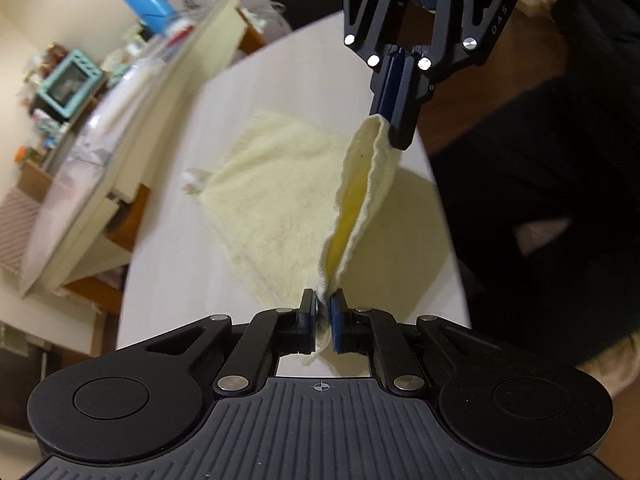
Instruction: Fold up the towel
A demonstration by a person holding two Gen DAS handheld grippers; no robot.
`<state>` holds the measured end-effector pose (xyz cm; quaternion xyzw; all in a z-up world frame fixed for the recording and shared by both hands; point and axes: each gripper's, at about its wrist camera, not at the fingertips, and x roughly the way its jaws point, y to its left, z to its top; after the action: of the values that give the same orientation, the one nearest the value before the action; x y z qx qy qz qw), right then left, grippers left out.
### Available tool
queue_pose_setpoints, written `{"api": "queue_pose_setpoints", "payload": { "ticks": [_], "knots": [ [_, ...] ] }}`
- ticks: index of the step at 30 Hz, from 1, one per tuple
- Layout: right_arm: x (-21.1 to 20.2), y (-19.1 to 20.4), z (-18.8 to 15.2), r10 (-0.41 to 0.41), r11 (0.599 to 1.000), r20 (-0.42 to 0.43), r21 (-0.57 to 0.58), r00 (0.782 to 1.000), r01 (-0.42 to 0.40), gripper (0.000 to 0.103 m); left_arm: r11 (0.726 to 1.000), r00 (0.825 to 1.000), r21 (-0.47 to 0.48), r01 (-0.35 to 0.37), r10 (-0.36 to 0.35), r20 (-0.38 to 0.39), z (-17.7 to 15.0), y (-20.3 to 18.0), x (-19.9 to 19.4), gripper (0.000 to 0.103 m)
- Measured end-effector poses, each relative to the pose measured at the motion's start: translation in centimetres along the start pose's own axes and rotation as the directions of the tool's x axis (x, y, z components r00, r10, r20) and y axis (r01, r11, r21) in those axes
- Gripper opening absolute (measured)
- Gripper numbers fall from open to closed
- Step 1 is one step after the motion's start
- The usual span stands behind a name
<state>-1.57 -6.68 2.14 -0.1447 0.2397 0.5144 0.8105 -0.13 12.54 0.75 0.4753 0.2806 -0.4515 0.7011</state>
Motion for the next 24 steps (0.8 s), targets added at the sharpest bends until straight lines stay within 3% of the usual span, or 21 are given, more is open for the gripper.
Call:
{"api": "queue_pose_setpoints", "payload": {
  "ticks": [4,9,12,17,22,24],
  "knots": [
    [1.1,1.3,-0.7,0.040,0.997,-0.016,-0.063,0.999,-0.041,0.008,0.999,0.998,0.013,0.052,-0.052,-0.042,0.4,-0.4,-0.9,0.008],
    [0.8,0.9,-1.1,0.102,0.995,0.016,0.009,0.995,-0.102,0.008,0.991,0.989,0.037,0.126,-0.123,-0.085,1.8,-0.5,-1.4,0.008],
    [-0.5,-0.8,-1.0,0.096,0.992,0.064,0.075,0.993,-0.101,0.007,0.993,0.991,0.041,0.113,-0.109,-0.078,3.1,0.9,-1.6,0.008],
    [-1.9,-5.5,0.0,-0.011,0.976,0.161,0.216,0.987,-0.024,0.007,0.998,0.996,0.023,0.061,-0.060,-0.062,5.8,5.7,0.6,0.008],
    [-0.2,-9.9,0.4,-0.143,0.939,0.141,0.333,0.980,0.089,0.007,0.992,0.991,-0.079,0.103,-0.109,-0.077,7.3,10.3,3.9,0.009],
    [0.5,-11.0,0.4,-0.161,0.924,0.130,0.367,0.978,0.103,0.007,0.988,0.989,-0.106,0.115,-0.123,-0.078,7.5,11.5,4.8,0.010]
  ]
}}
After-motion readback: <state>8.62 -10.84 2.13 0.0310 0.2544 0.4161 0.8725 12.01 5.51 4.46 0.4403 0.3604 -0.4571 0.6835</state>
